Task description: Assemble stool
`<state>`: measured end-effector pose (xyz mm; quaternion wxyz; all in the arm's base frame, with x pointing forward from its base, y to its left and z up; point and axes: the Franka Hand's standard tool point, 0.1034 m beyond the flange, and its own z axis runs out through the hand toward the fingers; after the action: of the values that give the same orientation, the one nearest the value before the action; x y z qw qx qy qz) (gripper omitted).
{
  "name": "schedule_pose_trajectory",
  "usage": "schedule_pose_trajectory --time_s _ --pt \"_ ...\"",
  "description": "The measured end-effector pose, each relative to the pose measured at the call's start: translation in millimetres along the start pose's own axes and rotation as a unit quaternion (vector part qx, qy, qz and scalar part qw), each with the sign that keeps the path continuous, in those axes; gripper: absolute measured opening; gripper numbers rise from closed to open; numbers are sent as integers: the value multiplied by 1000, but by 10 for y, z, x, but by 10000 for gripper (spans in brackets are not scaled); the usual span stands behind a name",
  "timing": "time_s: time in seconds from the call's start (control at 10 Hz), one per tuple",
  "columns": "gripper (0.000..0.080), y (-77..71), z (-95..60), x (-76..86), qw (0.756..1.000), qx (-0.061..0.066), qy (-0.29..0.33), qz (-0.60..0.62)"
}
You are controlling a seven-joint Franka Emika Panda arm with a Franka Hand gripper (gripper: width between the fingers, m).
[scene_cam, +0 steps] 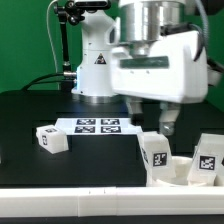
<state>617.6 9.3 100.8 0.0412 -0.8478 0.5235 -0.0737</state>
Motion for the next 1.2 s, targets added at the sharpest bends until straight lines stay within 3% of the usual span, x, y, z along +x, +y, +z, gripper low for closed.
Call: schedule_pose_trajectory --time_s 0.2,0.7,0.8,1.0,1.2 --pt "649 170 1 285 999 -4 9 -32" --pt "649 166 11 256 999 -7 8 -49" --pt "649 204 29 247 994 -20 8 -105" --pt "649 339 62 293 989 -21 11 -148" --pt "649 513 69 385 980 -33 10 -198"
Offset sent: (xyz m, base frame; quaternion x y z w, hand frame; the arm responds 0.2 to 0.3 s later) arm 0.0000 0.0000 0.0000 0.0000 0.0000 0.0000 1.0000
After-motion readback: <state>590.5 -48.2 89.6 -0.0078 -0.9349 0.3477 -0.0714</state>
